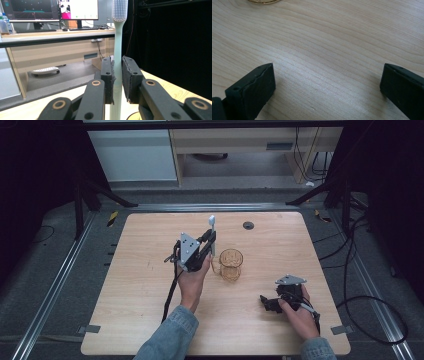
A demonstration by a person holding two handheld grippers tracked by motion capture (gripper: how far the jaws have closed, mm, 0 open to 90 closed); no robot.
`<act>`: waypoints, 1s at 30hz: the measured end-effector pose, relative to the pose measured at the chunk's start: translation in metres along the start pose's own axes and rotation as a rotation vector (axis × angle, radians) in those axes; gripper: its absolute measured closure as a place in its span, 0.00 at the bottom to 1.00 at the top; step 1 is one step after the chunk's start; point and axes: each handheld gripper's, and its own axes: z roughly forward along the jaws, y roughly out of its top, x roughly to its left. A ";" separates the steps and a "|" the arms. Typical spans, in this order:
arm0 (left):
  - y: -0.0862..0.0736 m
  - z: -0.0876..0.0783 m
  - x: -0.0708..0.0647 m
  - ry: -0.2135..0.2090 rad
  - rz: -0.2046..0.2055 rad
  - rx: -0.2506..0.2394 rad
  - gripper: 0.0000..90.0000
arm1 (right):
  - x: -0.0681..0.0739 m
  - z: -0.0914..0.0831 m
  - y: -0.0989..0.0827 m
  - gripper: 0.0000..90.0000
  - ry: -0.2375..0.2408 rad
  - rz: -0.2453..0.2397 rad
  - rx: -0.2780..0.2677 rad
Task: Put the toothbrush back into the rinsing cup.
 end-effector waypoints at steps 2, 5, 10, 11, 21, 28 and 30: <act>-0.004 0.001 -0.001 -0.003 -0.004 0.004 0.88 | 0.000 0.000 0.000 0.00 0.001 0.006 0.002; -0.006 0.001 -0.003 -0.004 -0.013 0.002 0.88 | 0.000 0.000 0.000 0.00 0.003 0.006 0.002; -0.009 0.004 -0.005 -0.006 -0.012 0.004 0.88 | 0.000 0.000 0.000 0.00 0.001 0.005 0.002; -0.009 0.004 -0.006 -0.008 -0.016 0.003 0.88 | 0.000 0.000 0.000 0.00 0.000 0.000 0.000; -0.014 0.006 -0.008 -0.001 -0.014 0.002 0.88 | 0.000 0.000 0.000 0.00 -0.004 -0.008 -0.002; -0.020 0.005 -0.006 0.000 -0.023 0.007 0.88 | 0.000 0.000 0.000 0.00 -0.002 -0.004 -0.001; -0.022 0.005 -0.006 0.002 -0.028 0.009 0.88 | 0.000 0.000 0.000 0.00 0.001 0.003 0.002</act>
